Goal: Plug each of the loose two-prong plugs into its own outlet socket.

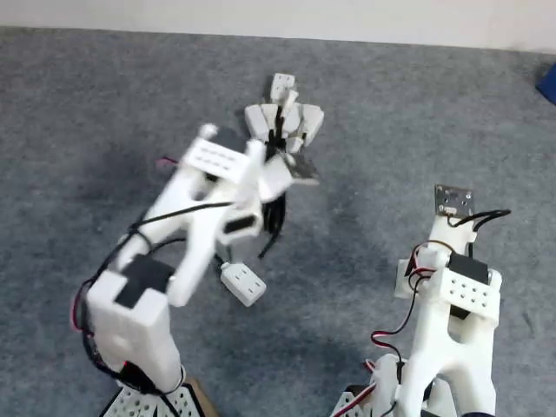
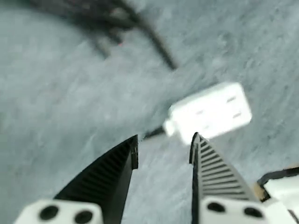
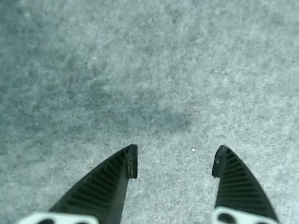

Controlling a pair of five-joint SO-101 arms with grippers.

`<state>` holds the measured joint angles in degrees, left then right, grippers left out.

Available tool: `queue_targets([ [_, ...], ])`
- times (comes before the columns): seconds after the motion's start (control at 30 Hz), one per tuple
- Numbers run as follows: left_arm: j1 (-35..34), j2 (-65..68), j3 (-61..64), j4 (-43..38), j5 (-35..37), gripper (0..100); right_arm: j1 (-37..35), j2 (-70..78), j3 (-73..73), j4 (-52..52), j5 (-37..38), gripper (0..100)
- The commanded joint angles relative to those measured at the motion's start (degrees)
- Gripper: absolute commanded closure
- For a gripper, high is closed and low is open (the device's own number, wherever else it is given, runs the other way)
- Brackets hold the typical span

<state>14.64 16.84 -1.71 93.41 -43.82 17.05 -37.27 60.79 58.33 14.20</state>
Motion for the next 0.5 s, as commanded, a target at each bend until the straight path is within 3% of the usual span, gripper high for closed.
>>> queue_targets([
  [0.0, -5.32, -6.81, -2.33, 4.84, -3.25, 79, -0.48, -1.36, -0.40, 0.31, 0.79, 73.5],
  [0.2, -7.52, -8.31, 11.03, 1.05, -5.19, 80, -0.48, -1.36, -0.40, 0.31, 0.79, 73.5],
  [0.47, -1.10, -8.40, 26.95, -14.68, -4.40, 81, -0.48, -1.36, -0.40, 0.31, 0.79, 73.5],
])
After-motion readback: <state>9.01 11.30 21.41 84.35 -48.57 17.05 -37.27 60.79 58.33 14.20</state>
